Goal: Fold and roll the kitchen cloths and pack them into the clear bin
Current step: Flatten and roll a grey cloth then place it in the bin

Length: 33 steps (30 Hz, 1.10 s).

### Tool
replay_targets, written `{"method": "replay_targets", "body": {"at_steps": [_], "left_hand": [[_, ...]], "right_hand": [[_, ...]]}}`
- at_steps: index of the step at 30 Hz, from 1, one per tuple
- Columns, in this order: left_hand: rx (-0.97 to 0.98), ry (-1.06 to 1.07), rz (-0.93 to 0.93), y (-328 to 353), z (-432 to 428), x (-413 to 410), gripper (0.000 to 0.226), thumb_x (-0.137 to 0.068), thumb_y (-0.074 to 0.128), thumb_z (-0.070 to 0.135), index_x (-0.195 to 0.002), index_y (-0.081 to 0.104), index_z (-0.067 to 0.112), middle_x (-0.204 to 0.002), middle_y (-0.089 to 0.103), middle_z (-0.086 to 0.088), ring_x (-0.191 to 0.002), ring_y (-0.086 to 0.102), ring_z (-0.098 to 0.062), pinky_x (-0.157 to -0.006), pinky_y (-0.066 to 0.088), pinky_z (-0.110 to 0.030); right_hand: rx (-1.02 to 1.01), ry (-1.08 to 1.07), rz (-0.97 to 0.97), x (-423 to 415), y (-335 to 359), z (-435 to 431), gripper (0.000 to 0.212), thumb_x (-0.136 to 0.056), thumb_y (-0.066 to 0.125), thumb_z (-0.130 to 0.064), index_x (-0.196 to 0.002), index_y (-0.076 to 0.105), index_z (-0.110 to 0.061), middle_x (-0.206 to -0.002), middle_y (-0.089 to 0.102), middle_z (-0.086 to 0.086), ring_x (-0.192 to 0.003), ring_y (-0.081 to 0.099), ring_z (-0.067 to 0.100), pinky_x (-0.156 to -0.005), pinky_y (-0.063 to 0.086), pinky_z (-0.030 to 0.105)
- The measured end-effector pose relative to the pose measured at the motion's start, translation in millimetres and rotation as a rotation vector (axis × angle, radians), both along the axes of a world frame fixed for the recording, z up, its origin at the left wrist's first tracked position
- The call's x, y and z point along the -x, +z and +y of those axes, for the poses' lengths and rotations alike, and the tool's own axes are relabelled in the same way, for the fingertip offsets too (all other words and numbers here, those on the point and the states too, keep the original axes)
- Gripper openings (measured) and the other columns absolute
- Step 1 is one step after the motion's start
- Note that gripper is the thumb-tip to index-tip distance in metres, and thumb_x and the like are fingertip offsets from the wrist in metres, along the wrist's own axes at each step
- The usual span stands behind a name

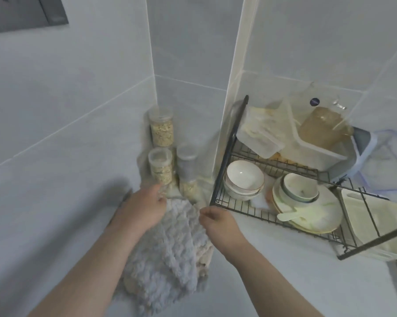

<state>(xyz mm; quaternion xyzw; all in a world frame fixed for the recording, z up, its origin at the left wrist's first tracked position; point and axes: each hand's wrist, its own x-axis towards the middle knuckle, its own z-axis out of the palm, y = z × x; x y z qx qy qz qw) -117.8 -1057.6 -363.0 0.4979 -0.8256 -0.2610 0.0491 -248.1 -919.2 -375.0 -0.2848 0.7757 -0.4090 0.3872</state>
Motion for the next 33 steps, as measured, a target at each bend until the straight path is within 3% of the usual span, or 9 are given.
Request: {"method": "replay_targets", "body": {"at_steps": [3, 7, 11, 13, 16, 19, 26, 30, 33], "left_hand": [[0.119, -0.079, -0.170, -25, -8, 5, 0.022, -0.093, 0.040, 0.030, -0.104, 0.052, 0.015, -0.109, 0.061, -0.008, -0.096, 0.059, -0.027, -0.072, 0.045, -0.033], [0.233, -0.047, -0.125, -46, -15, -3, 0.020, -0.090, 0.050, 0.026, -0.101, 0.054, 0.010, -0.097, 0.056, -0.009, -0.086, 0.059, -0.028, -0.066, 0.047, -0.033], [0.191, 0.021, 0.010, -61, -21, -16, 0.010, -0.085, 0.052, 0.018, -0.077, 0.052, 0.012, -0.073, 0.053, -0.001, -0.070, 0.057, -0.022, -0.056, 0.044, -0.034], [0.172, 0.057, 0.126, -67, -22, -24, 0.007, -0.082, 0.056, 0.017, -0.083, 0.062, 0.015, -0.079, 0.063, 0.001, -0.074, 0.060, -0.018, -0.061, 0.046, -0.033], [0.192, 0.128, 0.260, -75, -20, -36, 0.018, -0.082, 0.058, 0.013, -0.095, 0.064, 0.024, -0.097, 0.061, 0.003, -0.087, 0.057, -0.015, -0.071, 0.039, -0.027], [0.236, 0.149, 0.381, -81, -18, -46, 0.012, -0.082, 0.059, 0.015, -0.082, 0.057, 0.027, -0.089, 0.062, 0.005, -0.074, 0.057, -0.011, -0.060, 0.038, -0.027], [0.305, 0.135, 0.544, -91, -14, -58, 0.028, -0.074, 0.062, 0.008, -0.099, 0.056, 0.021, -0.083, 0.055, 0.000, -0.076, 0.056, -0.022, -0.063, 0.041, -0.029], [0.314, 0.120, 0.494, -83, -5, -62, 0.034, -0.073, 0.070, 0.031, -0.106, 0.063, 0.027, -0.093, 0.063, 0.001, -0.069, 0.063, -0.017, -0.070, 0.047, -0.029], [0.450, 0.025, 0.342, -66, 13, -72, 0.008, -0.076, 0.066, 0.019, -0.081, 0.067, 0.025, -0.091, 0.070, -0.002, -0.080, 0.061, -0.020, -0.072, 0.046, -0.027]], "right_hand": [[-0.087, 0.042, 0.063, -9, -29, -15, 0.018, -0.087, 0.047, -0.007, -0.078, 0.062, -0.005, -0.072, 0.057, 0.011, -0.056, 0.048, 0.020, -0.050, 0.039, 0.026], [-0.087, 0.084, 0.122, -14, -53, -28, 0.022, -0.091, 0.050, -0.012, -0.106, 0.067, -0.007, -0.108, 0.069, 0.009, -0.096, 0.065, 0.025, -0.082, 0.052, 0.033], [0.054, 0.074, 0.098, -8, -68, -42, 0.026, -0.089, 0.066, -0.032, -0.104, 0.068, -0.011, -0.077, 0.063, 0.006, -0.062, 0.056, 0.015, -0.060, 0.050, 0.035], [0.084, 0.076, 0.088, -9, -74, -46, 0.025, -0.086, 0.070, -0.031, -0.107, 0.066, -0.017, -0.070, 0.053, -0.001, -0.055, 0.048, 0.011, -0.050, 0.043, 0.025], [0.164, 0.090, 0.093, -10, -79, -46, 0.014, -0.087, 0.067, -0.019, -0.081, 0.059, -0.011, -0.065, 0.042, 0.004, -0.048, 0.039, 0.014, -0.041, 0.037, 0.022], [0.257, 0.090, 0.073, -12, -80, -41, 0.012, -0.085, 0.067, -0.014, -0.081, 0.056, -0.010, -0.063, 0.048, 0.007, -0.039, 0.039, 0.013, -0.035, 0.035, 0.022], [0.461, 0.143, 0.116, -23, -77, -24, 0.010, -0.082, 0.072, -0.010, -0.088, 0.064, -0.007, -0.076, 0.056, 0.010, -0.065, 0.052, 0.019, -0.059, 0.043, 0.032], [0.549, 0.165, 0.165, -34, -71, -4, 0.013, -0.082, 0.072, -0.008, -0.076, 0.064, -0.017, -0.071, 0.060, 0.004, -0.061, 0.055, 0.012, -0.054, 0.043, 0.018], [0.615, 0.147, 0.193, -47, -60, 19, 0.015, -0.083, 0.069, -0.005, -0.074, 0.065, -0.015, -0.064, 0.062, 0.001, -0.048, 0.054, 0.005, -0.046, 0.041, 0.016]]}}
